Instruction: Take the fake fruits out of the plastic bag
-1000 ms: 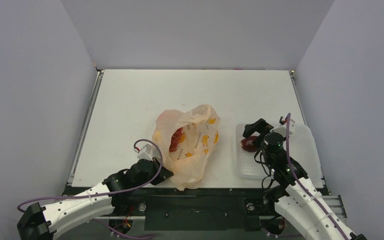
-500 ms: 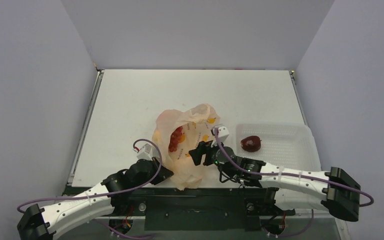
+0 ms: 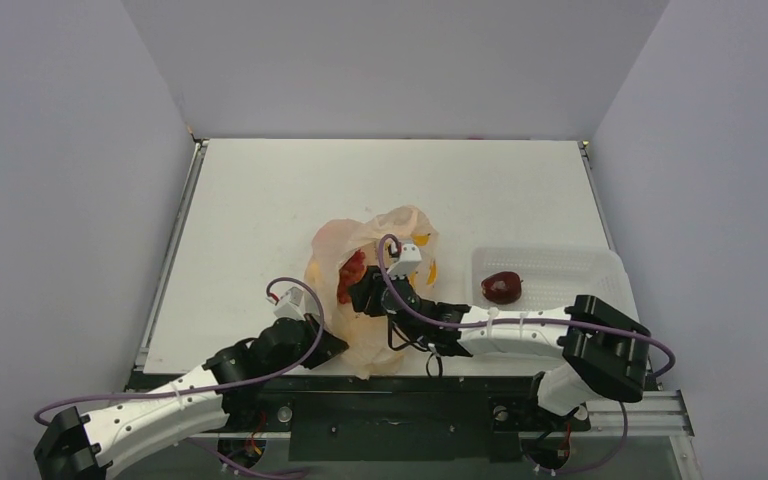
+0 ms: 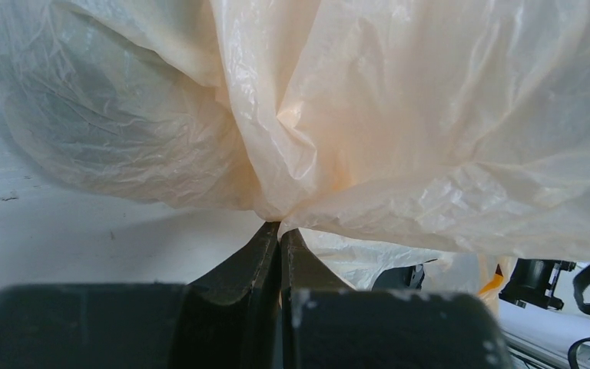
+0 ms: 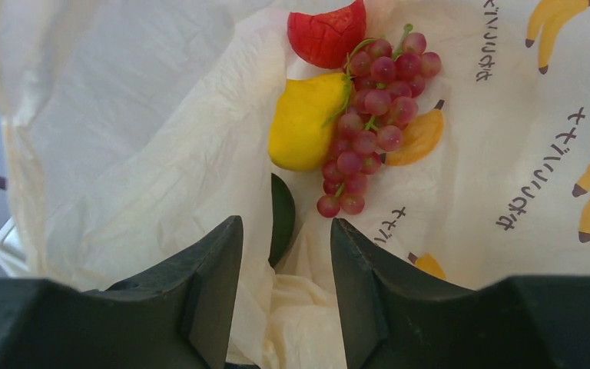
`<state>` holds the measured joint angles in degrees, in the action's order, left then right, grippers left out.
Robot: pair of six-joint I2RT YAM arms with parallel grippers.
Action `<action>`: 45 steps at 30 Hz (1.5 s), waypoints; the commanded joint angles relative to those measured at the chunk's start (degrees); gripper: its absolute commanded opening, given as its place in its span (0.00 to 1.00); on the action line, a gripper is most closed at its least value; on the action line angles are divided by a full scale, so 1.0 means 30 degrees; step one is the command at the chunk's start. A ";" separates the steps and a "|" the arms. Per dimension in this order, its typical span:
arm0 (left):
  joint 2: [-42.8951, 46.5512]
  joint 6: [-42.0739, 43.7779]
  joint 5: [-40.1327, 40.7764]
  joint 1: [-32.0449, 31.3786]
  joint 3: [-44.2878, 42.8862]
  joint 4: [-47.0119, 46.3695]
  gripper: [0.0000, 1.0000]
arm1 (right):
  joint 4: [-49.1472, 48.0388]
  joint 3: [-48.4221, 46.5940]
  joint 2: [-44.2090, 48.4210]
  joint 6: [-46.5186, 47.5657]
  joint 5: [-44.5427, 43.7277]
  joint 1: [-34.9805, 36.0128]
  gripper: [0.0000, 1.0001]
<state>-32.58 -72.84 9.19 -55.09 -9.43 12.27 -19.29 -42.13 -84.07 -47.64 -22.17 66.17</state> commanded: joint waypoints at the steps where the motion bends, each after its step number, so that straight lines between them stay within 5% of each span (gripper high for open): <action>1: -0.0245 0.0094 -0.0178 -0.0094 -0.0296 -0.1401 0.00 | -0.0546 -0.0930 -0.1044 -0.1856 -0.2075 0.0175 0.42; 29: -0.0146 -0.0399 -0.0426 -0.0152 0.0347 -0.1512 0.00 | -0.2416 -0.5128 -0.9693 -0.2123 -0.0831 -0.2089 0.51; 35: 0.0041 -0.0450 -0.0300 -0.0192 0.0457 -0.1347 0.00 | -0.2620 -0.4673 -0.9210 -0.1695 -0.0446 -0.2310 0.41; 45: 0.0225 -0.0537 -0.0215 -0.0196 0.0412 -0.0790 0.00 | -0.2320 -0.3652 -0.7065 -0.0947 0.0943 -0.2249 0.01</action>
<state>-32.42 -74.22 8.51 -55.40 -7.75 10.13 -25.47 -54.46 -110.48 -51.31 -21.47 59.55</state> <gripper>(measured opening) 0.004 0.095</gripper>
